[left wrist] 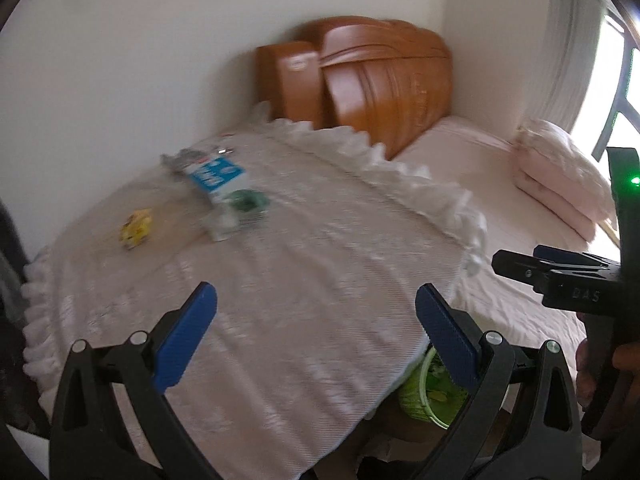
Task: Collect trash
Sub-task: 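Grasp the yellow snack wrapper with the left tool while the right tool grasps the green plastic bag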
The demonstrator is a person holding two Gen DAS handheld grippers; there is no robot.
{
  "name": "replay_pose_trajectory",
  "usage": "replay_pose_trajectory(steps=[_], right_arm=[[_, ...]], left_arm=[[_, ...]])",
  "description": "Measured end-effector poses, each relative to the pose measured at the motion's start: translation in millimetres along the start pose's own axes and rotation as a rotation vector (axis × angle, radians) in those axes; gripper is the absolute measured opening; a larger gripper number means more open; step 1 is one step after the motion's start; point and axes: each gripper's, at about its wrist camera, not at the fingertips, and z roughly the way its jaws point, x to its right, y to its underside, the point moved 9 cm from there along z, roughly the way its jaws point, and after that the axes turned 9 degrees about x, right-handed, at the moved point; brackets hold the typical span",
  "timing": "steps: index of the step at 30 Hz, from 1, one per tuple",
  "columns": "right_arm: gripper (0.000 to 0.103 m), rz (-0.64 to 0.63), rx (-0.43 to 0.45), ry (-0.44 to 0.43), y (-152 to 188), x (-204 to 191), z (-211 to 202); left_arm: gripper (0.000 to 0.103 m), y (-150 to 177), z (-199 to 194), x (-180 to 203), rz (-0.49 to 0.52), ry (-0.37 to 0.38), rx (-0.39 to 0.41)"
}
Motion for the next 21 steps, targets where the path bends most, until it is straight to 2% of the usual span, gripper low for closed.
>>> replay_pose_trajectory(steps=[11,15,21], right_arm=[[0.101,-0.081,-0.049,-0.106,-5,-72,30],[0.101,-0.124,-0.064,-0.14,-10,-104,52],[0.101,-0.154,-0.08,-0.162,-23,-166,107]], left_arm=[[0.095,3,2,-57,-0.072,-0.093,-0.001],[0.095,7,2,-88,-0.104,-0.142,-0.008],[0.095,12,7,-140,-0.149,-0.205,-0.024]])
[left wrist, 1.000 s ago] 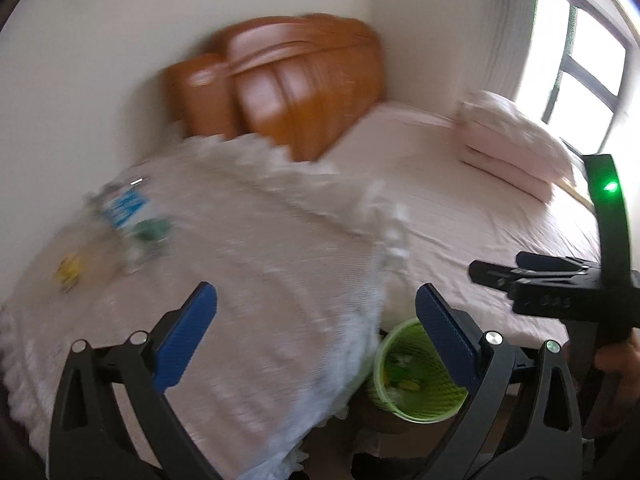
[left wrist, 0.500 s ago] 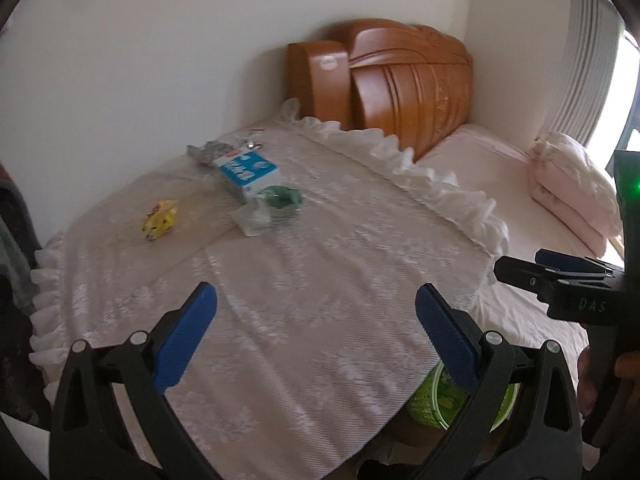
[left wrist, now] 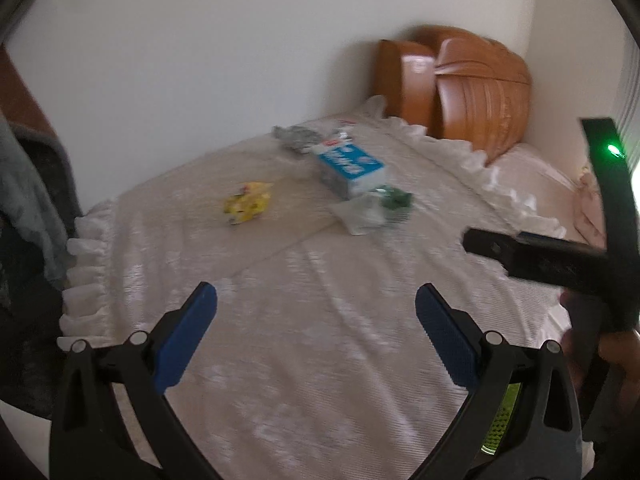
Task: Collect trash
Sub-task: 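Grasp the yellow snack wrapper with the left tool while the right tool grasps the green plastic bag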
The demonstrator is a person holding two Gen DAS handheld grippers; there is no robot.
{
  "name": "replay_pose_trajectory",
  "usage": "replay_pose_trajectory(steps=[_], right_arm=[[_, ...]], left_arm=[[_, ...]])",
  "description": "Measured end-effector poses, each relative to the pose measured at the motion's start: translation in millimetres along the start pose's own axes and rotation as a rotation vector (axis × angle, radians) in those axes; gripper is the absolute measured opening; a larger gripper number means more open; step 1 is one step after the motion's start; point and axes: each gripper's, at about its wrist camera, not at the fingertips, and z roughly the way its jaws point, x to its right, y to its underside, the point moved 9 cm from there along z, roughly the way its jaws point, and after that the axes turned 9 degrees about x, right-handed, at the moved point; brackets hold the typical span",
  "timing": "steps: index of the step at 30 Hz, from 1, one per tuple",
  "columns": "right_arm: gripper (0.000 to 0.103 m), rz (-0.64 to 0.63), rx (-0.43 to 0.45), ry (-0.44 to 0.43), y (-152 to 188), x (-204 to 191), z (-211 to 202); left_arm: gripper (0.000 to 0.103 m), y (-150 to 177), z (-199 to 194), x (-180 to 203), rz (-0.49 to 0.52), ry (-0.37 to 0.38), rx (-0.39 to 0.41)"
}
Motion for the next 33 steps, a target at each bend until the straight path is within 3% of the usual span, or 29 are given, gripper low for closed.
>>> replay_pose_trajectory(steps=[7,14,20,22,26,33], right_arm=[[0.101,-0.018,-0.007,0.073,-22,-39,80],[0.101,-0.004,-0.044,0.174,-25,-38,129],[0.1,-0.048,-0.057,0.191,-22,-41,140],[0.09,-0.09,-0.065,0.201,-21,-43,141],[0.089,-0.103,-0.065,0.18,-22,-44,139],[0.088,-0.055,-0.027,0.156,-27,-32,107]], left_arm=[[0.095,-1,20,-49,-0.041,-0.034,-0.023],[0.095,-7,46,-76,-0.048,-0.039,-0.042],[0.095,-15,75,-85,-0.045,-0.024,-0.052],[0.095,-17,85,-85,-0.044,-0.015,-0.059],[0.095,-22,113,-86,-0.006,-0.019,-0.066],[0.095,-36,178,-85,0.045,-0.017,-0.101]])
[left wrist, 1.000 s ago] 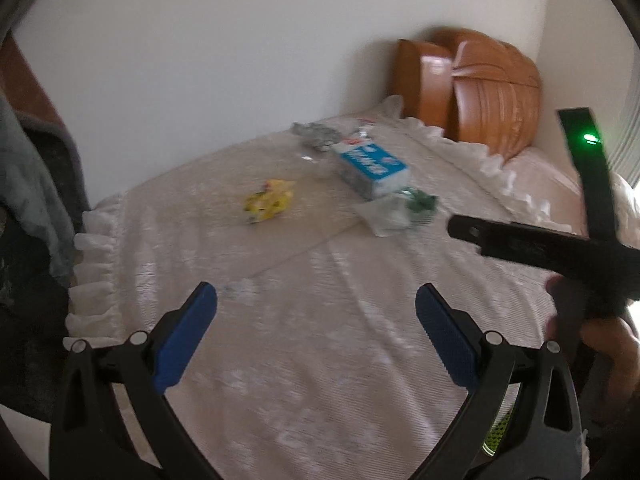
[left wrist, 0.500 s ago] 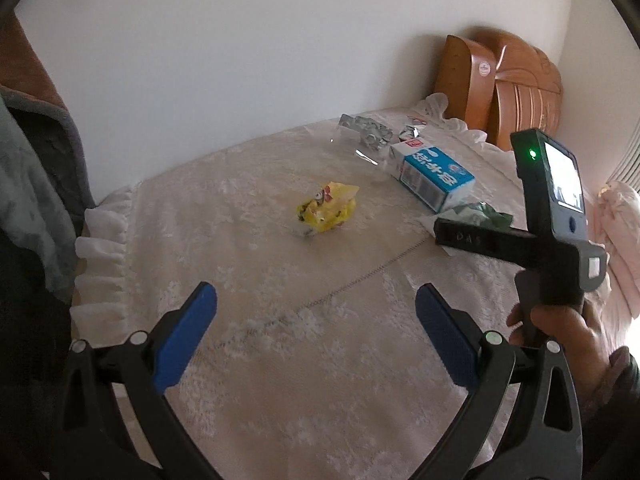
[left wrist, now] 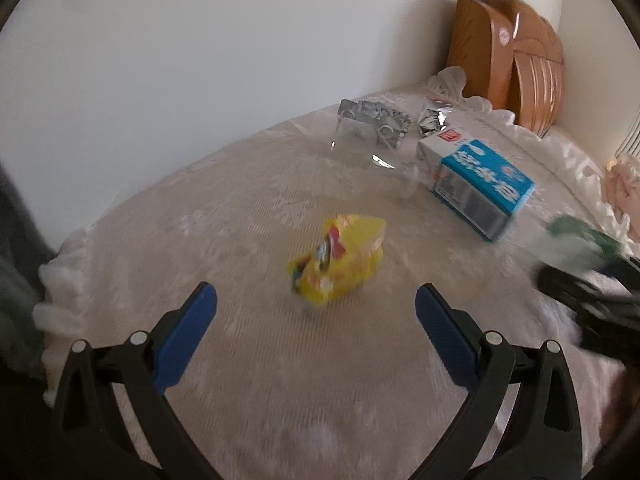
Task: Collect trash
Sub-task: 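Grasp the yellow snack wrapper with the left tool while the right tool grasps the green plastic bag, then carry both items over the green wastebasket and open both tools to drop them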
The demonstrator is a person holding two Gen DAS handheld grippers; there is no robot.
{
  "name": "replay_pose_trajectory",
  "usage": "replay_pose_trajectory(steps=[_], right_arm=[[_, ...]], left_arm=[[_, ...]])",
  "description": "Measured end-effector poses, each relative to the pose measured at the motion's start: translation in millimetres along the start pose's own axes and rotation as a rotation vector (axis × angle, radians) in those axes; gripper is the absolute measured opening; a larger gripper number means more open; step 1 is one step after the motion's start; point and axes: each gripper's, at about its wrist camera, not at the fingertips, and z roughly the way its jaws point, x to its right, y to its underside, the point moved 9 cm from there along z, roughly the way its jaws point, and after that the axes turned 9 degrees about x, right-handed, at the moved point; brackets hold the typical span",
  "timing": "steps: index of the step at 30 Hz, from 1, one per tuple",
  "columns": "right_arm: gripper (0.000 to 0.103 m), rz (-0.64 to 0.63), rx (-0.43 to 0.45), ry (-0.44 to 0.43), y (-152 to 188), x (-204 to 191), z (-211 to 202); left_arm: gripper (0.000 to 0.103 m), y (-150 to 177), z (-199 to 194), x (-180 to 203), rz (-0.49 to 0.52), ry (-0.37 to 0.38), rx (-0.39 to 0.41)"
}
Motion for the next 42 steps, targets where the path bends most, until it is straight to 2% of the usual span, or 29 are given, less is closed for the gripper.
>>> replay_pose_trajectory(steps=[5,7,9,14,17,22,29,35,42], right_arm=[[0.088,0.042,-0.003,0.022,7,17,-24],[0.088,0.055,-0.005,0.024,8,22,-28],[0.088,0.067,-0.004,0.025,12,25,-37],[0.088,0.062,0.012,0.029,17,30,-52],[0.088,0.077,0.022,0.017,22,32,-65],[0.088,0.087,0.04,0.009,31,37,-84],[0.088,0.123,0.05,0.015,59,66,-119],[0.088,0.174,0.092,0.05,95,113,-162],[0.088,0.279,0.089,0.205,161,200,-221]], left_arm=[[0.092,-11,29,5,0.012,0.013,-0.013],[0.081,-11,38,9,0.024,0.026,-0.029],[0.061,-8,46,11,0.027,0.044,-0.053],[0.034,-2,44,11,-0.015,0.073,-0.069],[0.033,0,29,12,-0.029,0.08,-0.053],[0.033,5,-20,29,-0.016,0.104,-0.01],[0.033,22,-91,83,-0.001,0.178,0.016],[0.033,42,-149,155,0.021,0.303,0.022],[0.033,65,-201,270,0.204,0.487,0.025]])
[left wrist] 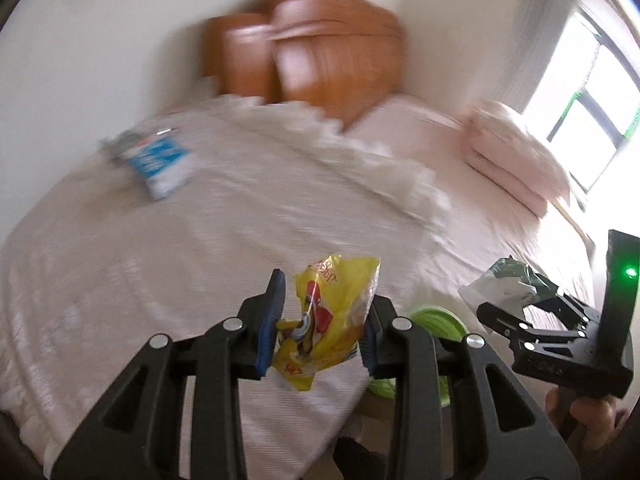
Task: Collect trash
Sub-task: 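Carry both items over the green wastebasket and open both tools to drop them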
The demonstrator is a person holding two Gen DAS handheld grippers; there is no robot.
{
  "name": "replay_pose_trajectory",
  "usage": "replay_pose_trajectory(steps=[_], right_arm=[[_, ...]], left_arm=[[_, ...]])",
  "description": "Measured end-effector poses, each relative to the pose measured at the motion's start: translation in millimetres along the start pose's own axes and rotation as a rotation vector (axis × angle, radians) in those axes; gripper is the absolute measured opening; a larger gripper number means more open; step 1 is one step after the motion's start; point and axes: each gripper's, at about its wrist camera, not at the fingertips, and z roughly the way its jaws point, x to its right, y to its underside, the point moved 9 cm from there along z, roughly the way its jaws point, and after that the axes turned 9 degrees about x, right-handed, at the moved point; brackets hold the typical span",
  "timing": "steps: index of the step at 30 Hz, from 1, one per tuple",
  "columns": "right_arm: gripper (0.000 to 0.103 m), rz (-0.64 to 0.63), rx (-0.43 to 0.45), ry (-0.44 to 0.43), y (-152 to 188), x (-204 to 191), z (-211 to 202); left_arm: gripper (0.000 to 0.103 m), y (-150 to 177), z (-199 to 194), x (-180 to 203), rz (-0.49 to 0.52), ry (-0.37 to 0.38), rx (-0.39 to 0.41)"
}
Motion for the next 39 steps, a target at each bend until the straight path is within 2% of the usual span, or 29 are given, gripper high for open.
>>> replay_pose_trajectory(steps=[3,5,11,13,15,18,24,34,39], right_arm=[[0.089,0.066,-0.009,0.105,19,59,-18],[0.089,0.107,-0.018,0.15,29,86,-22],[0.09,0.211,-0.043,0.235,60,150,-16],[0.091,0.226,-0.073,0.238,71,163,-10],[0.099,0.239,-0.136,0.265,85,177,0],[0.101,0.276,-0.155,0.268,89,192,5],[0.101,0.352,-0.135,0.246,91,211,-2],[0.101,0.42,-0.079,0.323,86,253,-33],[0.101,0.443,-0.06,0.351,85,276,-49]], left_arm=[[0.033,1,8,46,0.085,0.067,-0.012],[0.033,2,11,67,0.123,0.099,-0.018],[0.033,7,23,129,0.236,0.176,-0.037],[0.033,10,25,145,0.269,0.197,-0.046],[0.033,14,26,159,0.293,0.213,-0.051],[0.033,18,26,171,0.32,0.228,-0.056],[0.033,23,29,195,0.355,0.255,-0.07],[0.033,32,48,235,0.408,0.314,-0.111],[0.033,33,54,268,0.449,0.352,-0.108]])
